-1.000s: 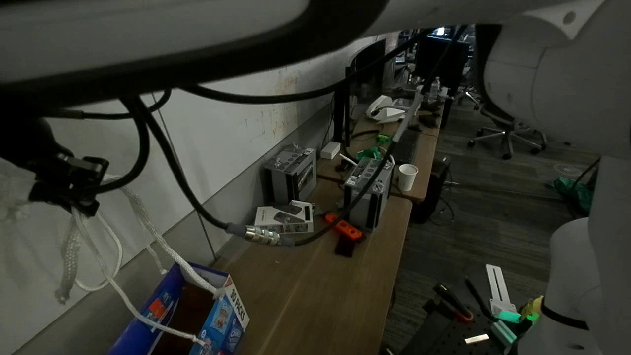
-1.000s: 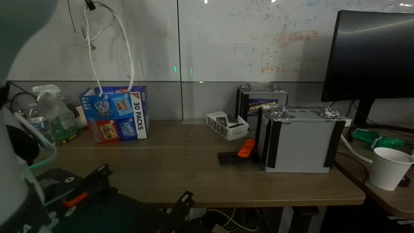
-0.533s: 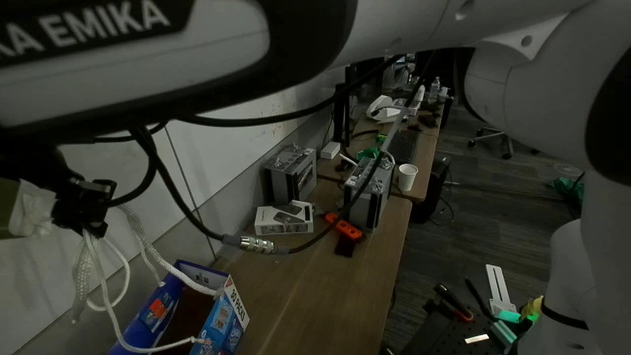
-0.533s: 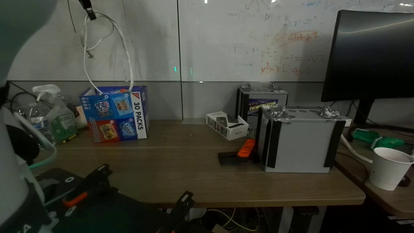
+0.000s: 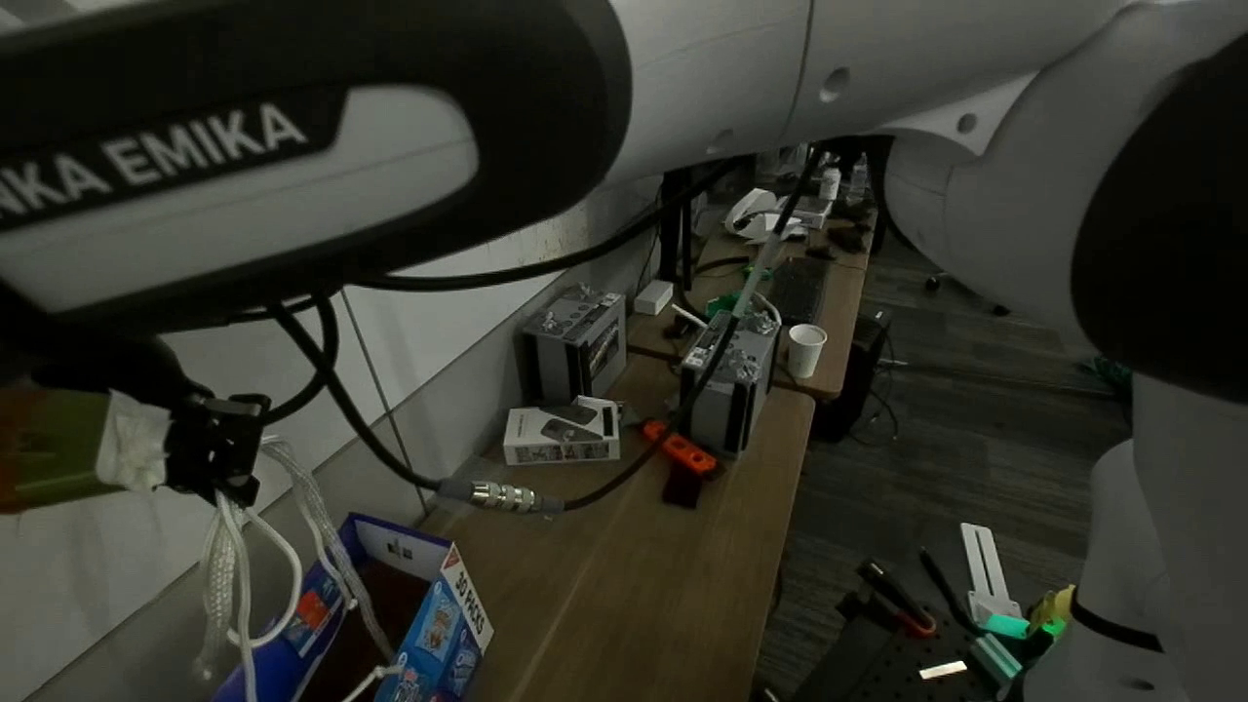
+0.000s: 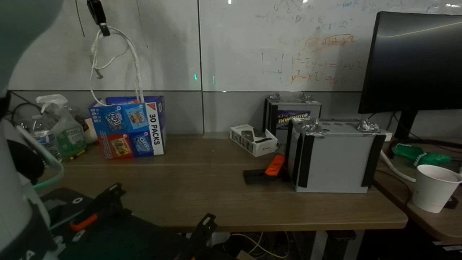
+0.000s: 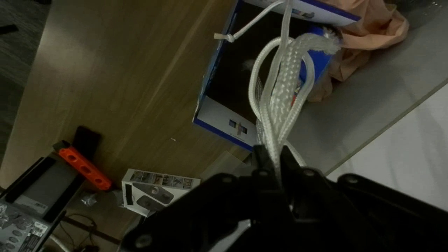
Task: Put the white rope inside the blue box
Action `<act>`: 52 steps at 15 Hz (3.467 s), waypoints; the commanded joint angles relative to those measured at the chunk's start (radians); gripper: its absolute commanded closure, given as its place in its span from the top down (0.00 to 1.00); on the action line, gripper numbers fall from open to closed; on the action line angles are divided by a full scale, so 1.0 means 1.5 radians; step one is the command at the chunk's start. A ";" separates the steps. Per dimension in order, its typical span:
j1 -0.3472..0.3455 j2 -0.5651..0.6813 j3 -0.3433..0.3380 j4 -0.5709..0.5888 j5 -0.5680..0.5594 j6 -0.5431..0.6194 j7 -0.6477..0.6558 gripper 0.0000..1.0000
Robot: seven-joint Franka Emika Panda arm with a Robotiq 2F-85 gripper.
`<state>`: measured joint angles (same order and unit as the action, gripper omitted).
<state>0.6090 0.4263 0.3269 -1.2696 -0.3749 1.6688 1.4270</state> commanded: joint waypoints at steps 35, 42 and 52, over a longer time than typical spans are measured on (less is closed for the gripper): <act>-0.245 -0.307 -0.057 -0.445 0.129 0.096 -0.735 1.00; -0.295 -0.486 -0.105 -0.704 0.215 0.185 -0.792 1.00; -0.332 -0.831 -0.162 -1.010 0.234 0.241 -0.878 1.00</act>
<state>0.1249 -0.6227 0.0931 -2.6769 0.0002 1.9963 0.1777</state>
